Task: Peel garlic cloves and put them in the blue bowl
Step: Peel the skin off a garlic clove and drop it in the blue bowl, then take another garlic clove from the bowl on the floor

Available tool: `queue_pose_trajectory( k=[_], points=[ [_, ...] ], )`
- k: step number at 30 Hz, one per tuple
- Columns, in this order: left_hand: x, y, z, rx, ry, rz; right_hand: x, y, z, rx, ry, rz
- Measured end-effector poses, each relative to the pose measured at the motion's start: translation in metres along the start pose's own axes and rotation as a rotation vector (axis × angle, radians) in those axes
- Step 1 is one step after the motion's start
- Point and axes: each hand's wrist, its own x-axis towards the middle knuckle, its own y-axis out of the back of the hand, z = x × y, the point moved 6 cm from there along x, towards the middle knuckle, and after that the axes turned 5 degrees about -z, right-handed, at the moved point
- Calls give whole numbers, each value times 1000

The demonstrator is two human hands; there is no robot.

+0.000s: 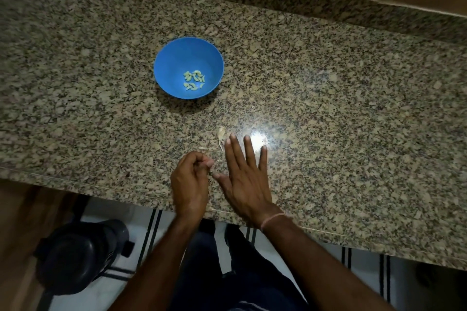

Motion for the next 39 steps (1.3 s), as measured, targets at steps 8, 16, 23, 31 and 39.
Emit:
queue_pose_trajectory(
  k=[8, 16, 23, 31, 39],
  points=[
    [-3, 11, -9, -37, 52, 34, -12, 13, 2, 266, 41, 169],
    [-13, 7, -17, -8, 95, -17, 6, 29, -9, 171, 82, 234],
    [-11, 14, -21, -8, 81, -47, 0, 18, -16, -26, 24, 153],
    [-42, 104, -71, -189, 124, 93, -15, -23, -120, 1259, -409, -102],
    [-143, 294, -222, -296, 302, 447, -43, -130, -350, 1379, -304, -509]
  ],
)
